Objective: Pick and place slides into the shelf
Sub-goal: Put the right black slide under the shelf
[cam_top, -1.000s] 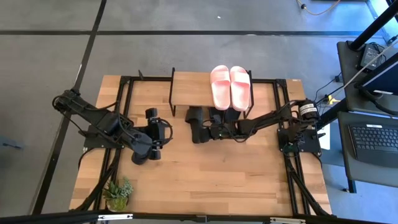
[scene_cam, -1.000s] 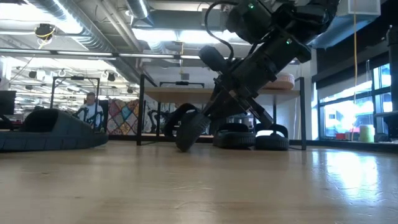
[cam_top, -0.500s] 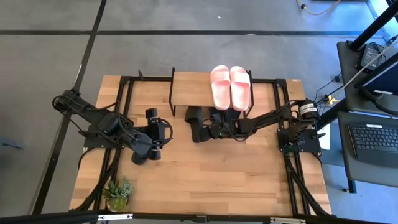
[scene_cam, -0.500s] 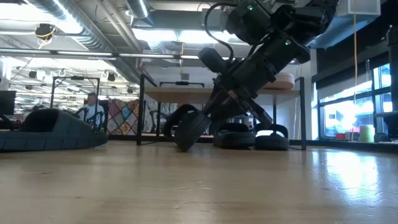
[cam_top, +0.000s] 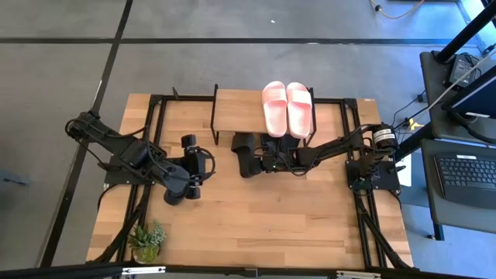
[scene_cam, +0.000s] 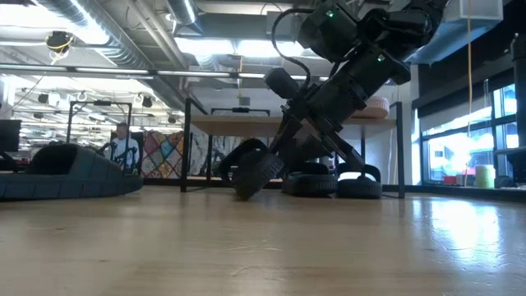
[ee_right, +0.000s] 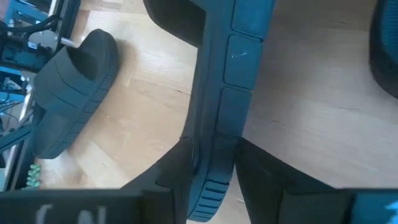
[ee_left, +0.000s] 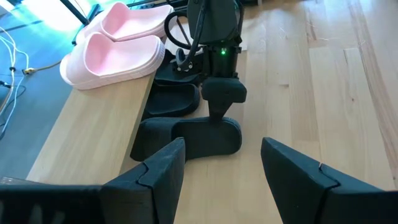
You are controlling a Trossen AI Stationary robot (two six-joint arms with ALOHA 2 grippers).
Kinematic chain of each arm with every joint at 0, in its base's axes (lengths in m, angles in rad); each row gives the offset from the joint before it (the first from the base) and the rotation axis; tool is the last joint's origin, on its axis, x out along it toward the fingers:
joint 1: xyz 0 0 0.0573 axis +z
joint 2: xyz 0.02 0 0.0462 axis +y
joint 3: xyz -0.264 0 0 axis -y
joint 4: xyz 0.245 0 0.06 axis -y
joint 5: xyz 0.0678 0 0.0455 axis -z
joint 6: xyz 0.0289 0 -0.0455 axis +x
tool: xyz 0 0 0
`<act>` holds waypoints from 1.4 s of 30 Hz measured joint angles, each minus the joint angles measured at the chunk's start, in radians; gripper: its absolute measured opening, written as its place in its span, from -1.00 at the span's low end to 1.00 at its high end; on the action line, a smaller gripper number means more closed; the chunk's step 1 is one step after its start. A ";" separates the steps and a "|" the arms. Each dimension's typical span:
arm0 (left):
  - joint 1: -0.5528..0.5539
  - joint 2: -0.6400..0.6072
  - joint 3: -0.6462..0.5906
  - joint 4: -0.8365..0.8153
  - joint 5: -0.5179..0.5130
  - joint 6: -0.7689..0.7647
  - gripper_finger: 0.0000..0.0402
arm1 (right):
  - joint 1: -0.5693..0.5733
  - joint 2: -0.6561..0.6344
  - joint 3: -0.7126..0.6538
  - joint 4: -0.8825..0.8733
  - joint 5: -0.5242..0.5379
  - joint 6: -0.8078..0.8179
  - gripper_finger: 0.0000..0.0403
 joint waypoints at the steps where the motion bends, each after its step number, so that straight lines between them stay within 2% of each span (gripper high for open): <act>1: 0.000 0.000 0.000 0.000 0.000 0.000 0.01 | 0.000 0.000 -0.001 -0.001 0.000 0.000 -0.40; 9: 0.000 0.000 0.000 0.000 0.000 0.000 0.01 | 0.000 0.002 -0.001 -0.010 -0.002 -0.003 -0.24; 17: 0.000 0.000 0.000 0.000 0.000 0.000 0.01 | 0.001 0.003 -0.001 -0.110 -0.006 -0.001 -0.13; 29: 0.000 0.000 0.000 0.000 0.000 0.001 0.01 | 0.000 -0.016 -0.001 -0.125 0.002 -0.082 -0.11; 35: 0.000 0.000 0.000 -0.005 0.000 0.001 0.01 | 0.032 -0.090 -0.001 -0.125 0.072 -0.253 -0.11; 40: 0.000 0.000 0.000 -0.017 0.000 0.001 0.01 | 0.092 -0.147 0.000 -0.050 0.034 -0.548 -0.11; 42: 0.000 0.000 0.000 -0.018 0.000 0.002 0.01 | 0.119 -0.150 0.000 0.008 -0.004 -0.604 -0.11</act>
